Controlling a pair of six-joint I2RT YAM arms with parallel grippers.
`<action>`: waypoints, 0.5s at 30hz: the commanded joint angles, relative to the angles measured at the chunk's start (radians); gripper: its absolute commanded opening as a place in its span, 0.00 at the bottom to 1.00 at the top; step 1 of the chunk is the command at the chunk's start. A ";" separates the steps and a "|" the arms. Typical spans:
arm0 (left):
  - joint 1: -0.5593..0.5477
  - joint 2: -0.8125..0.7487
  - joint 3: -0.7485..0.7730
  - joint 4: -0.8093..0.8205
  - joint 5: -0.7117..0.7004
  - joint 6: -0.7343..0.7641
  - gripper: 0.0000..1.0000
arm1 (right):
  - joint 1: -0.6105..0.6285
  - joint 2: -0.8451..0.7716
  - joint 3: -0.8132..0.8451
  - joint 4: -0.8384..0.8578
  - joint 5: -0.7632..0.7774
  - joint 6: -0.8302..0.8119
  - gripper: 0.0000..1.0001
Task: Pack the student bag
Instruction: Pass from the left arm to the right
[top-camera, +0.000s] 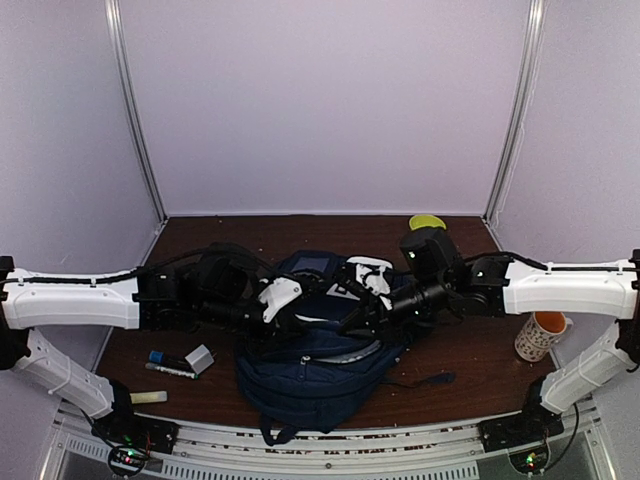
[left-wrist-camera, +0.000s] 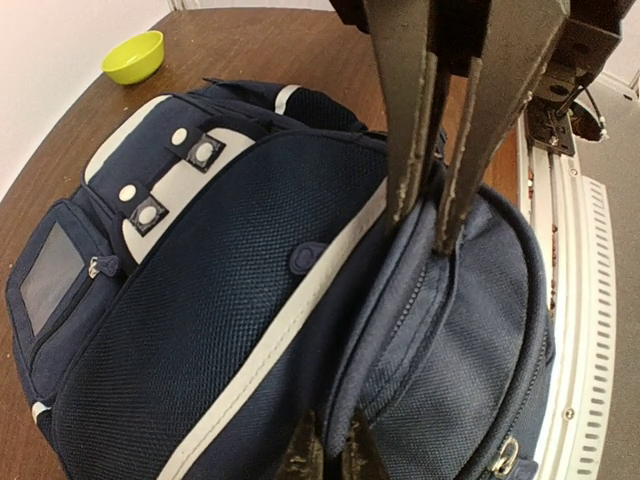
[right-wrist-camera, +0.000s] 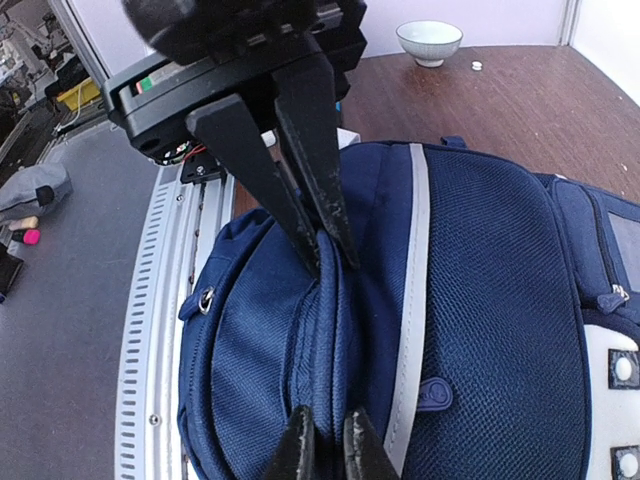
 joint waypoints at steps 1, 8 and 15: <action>-0.003 0.014 0.068 0.095 0.007 0.000 0.00 | 0.012 -0.085 -0.055 -0.001 0.119 0.207 0.00; -0.011 0.050 0.128 0.092 0.013 0.008 0.07 | 0.100 -0.222 -0.168 0.068 0.378 0.377 0.00; -0.028 0.011 0.159 0.032 -0.037 -0.006 0.44 | 0.129 -0.251 -0.193 0.144 0.552 0.482 0.00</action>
